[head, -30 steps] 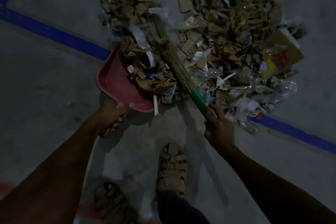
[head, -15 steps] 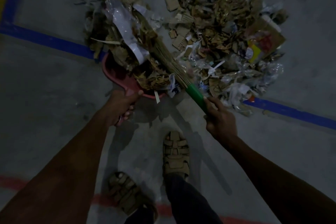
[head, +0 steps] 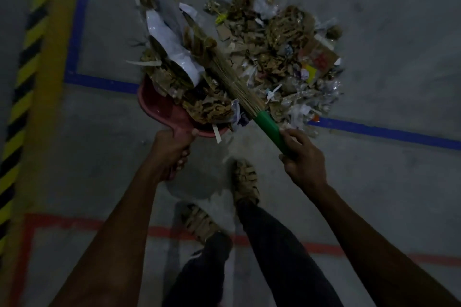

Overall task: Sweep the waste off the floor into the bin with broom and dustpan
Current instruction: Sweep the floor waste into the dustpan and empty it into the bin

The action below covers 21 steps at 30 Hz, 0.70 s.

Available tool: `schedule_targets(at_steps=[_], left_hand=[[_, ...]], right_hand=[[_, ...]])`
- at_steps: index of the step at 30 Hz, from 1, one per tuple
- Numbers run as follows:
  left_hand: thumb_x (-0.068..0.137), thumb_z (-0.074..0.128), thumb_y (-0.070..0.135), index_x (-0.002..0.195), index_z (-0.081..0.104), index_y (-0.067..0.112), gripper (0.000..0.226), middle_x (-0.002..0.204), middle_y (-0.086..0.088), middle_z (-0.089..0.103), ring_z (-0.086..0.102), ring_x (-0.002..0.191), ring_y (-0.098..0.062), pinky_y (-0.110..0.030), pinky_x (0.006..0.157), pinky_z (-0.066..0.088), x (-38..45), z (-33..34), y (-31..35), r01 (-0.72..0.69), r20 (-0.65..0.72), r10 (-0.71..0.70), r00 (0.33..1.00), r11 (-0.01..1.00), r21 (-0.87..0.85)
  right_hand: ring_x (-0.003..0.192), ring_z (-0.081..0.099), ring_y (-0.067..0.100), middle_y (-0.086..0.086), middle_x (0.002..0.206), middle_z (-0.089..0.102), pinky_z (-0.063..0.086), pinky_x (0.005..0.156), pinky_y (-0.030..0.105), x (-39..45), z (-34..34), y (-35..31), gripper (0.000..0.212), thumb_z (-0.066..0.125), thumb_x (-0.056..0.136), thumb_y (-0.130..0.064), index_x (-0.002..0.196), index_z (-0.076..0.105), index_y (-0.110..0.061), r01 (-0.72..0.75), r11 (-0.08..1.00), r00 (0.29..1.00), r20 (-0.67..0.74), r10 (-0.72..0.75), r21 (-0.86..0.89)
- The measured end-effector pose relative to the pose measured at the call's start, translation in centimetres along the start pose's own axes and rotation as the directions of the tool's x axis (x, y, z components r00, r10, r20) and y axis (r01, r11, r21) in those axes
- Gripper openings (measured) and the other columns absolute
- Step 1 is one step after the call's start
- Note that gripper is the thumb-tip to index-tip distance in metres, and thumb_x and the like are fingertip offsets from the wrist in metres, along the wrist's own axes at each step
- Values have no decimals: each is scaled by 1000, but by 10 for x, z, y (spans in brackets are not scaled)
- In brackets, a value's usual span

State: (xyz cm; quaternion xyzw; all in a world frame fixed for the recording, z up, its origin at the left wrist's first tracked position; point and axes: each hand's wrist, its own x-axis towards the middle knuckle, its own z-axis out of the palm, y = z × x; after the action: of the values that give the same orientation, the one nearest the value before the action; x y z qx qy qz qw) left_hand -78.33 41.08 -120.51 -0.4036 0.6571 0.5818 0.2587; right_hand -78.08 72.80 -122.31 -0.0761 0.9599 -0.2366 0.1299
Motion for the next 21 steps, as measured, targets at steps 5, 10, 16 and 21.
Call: schedule_targets(at_steps=[5, 10, 16, 21], left_hand=[[94, 70, 38, 66, 47, 14, 43, 50, -4, 43, 36, 37, -14, -20, 42, 27, -106, -36, 42, -13, -11, 13, 1000, 1000, -20], [95, 68, 42, 65, 45, 15, 46, 48, -1, 40, 34, 38, -14, -19, 41, 28, -215, -74, 73, -78, 15, 79, 997, 994, -71], [96, 68, 39, 62, 43, 13, 49, 49, -3, 39, 34, 35, -12, -18, 37, 29, -317, -102, 81, -150, -35, 146, 989, 974, -171], [94, 70, 40, 66, 44, 15, 46, 53, -3, 39, 31, 39, -14, -21, 44, 26, -368, -106, 62, -144, -87, 122, 989, 938, -314]], right_hand=[[92, 67, 30, 0, 133, 62, 55, 66, 36, -41, -95, -73, 70, 83, 68, -6, 133, 62, -20, -6, 1000, 1000, -15, 7, 21], [102, 65, 32, -1, 134, 61, 55, 76, 42, -82, -178, -144, 70, 82, 71, -9, 136, 60, -22, -10, 999, 1000, -17, 11, 46], [106, 63, 30, -3, 137, 59, 55, 79, 41, -132, -245, -198, 70, 83, 72, -12, 137, 59, -24, 45, 998, 997, -57, -42, 47], [112, 60, 31, 2, 138, 58, 55, 84, 43, -160, -276, -230, 68, 82, 73, -9, 137, 60, -19, 131, 989, 991, -24, -129, 73]])
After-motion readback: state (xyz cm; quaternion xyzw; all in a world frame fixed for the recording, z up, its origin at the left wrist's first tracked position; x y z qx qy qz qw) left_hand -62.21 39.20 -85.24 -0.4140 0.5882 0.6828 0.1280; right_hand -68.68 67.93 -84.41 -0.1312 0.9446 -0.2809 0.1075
